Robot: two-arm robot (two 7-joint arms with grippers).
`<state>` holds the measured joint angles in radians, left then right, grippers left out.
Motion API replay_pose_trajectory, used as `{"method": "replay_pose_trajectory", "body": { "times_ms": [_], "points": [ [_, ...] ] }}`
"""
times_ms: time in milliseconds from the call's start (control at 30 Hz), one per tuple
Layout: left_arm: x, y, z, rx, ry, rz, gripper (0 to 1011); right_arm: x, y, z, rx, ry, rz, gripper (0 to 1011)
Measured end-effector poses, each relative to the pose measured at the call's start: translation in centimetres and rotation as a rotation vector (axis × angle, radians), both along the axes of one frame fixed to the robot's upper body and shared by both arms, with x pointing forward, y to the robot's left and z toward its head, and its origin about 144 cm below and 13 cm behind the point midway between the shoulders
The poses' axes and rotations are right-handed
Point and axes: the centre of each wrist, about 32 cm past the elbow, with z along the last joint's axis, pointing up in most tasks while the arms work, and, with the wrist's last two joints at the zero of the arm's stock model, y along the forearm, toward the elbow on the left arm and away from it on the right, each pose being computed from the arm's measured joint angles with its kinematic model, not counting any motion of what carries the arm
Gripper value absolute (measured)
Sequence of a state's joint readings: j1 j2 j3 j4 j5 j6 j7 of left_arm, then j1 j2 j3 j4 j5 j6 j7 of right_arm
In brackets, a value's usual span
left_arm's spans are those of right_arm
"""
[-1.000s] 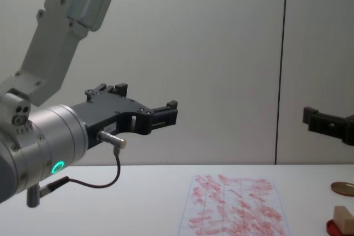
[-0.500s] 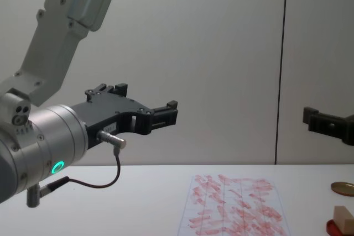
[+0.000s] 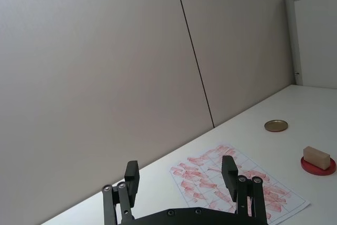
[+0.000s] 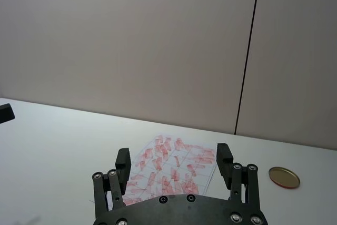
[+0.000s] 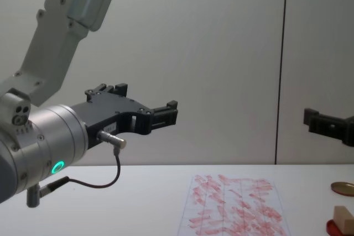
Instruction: Use the one hand to pick up the stamp and affix it onto the A4 paper.
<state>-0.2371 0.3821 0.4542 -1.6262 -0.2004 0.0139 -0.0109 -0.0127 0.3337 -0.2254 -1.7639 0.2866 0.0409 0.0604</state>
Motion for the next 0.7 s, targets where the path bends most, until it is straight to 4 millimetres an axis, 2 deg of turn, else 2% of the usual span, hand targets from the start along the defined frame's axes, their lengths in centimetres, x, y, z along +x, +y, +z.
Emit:
{"method": "replay_pose_trajectory", "body": {
  "times_ms": [367, 700],
  "points": [
    [0.0, 0.0, 0.0, 0.0, 0.0, 0.0, 993, 0.8, 0.3, -0.3, 0.003, 0.073, -0.071, 1001],
    [0.0, 0.0, 0.0, 0.0, 0.0, 0.0, 993, 2.8, 0.2, -1.0, 0.011, 0.176, -0.17, 1001]
  ]
}}
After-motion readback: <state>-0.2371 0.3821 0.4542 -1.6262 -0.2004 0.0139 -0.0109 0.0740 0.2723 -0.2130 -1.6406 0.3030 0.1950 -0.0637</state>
